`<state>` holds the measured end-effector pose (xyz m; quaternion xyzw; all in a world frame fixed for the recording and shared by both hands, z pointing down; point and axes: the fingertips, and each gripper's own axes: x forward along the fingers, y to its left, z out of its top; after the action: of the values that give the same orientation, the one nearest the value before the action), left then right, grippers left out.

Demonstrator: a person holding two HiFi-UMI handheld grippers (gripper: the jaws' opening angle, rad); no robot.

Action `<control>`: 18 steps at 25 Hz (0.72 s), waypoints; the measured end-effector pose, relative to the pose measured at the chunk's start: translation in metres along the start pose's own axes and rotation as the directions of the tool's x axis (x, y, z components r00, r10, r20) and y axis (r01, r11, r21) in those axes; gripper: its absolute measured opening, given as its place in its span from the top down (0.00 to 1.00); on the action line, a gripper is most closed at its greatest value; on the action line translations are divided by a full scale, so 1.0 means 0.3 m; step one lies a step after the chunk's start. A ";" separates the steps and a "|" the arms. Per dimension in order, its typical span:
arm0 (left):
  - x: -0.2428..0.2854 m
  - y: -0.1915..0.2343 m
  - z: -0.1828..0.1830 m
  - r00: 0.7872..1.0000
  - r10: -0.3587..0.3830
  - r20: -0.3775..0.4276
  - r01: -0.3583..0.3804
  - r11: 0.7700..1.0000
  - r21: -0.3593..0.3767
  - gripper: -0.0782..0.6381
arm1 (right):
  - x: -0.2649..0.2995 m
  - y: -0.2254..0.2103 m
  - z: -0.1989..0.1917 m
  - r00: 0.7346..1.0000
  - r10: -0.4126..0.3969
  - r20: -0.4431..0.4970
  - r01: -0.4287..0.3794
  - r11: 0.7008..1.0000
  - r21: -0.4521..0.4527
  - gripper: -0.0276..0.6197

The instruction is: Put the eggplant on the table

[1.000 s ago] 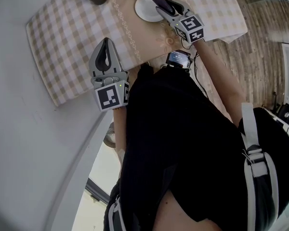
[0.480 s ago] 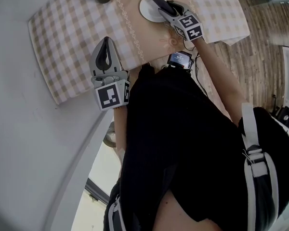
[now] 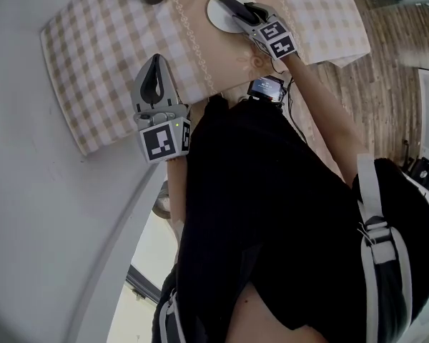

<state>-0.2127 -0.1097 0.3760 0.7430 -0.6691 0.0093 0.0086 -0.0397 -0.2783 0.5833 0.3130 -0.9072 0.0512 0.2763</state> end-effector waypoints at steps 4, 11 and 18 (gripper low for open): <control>0.003 -0.005 0.001 1.000 -0.008 -0.001 0.008 1.000 0.003 0.89 | 0.008 0.005 -0.005 1.000 0.005 -0.006 -0.005 1.000 -0.006 0.62; 0.002 0.008 -0.005 1.000 -0.007 0.003 0.007 1.000 0.001 0.89 | 0.014 0.004 -0.013 1.000 0.004 -0.022 -0.004 1.000 0.004 0.62; 0.008 0.015 -0.011 1.000 -0.010 -0.003 0.010 1.000 -0.002 0.89 | 0.017 -0.001 -0.011 1.000 0.002 -0.024 -0.001 1.000 0.017 0.62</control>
<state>-0.2169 -0.1124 0.3794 0.7462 -0.6655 0.0096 0.0106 -0.0414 -0.2803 0.5887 0.3140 -0.9036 0.0628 0.2844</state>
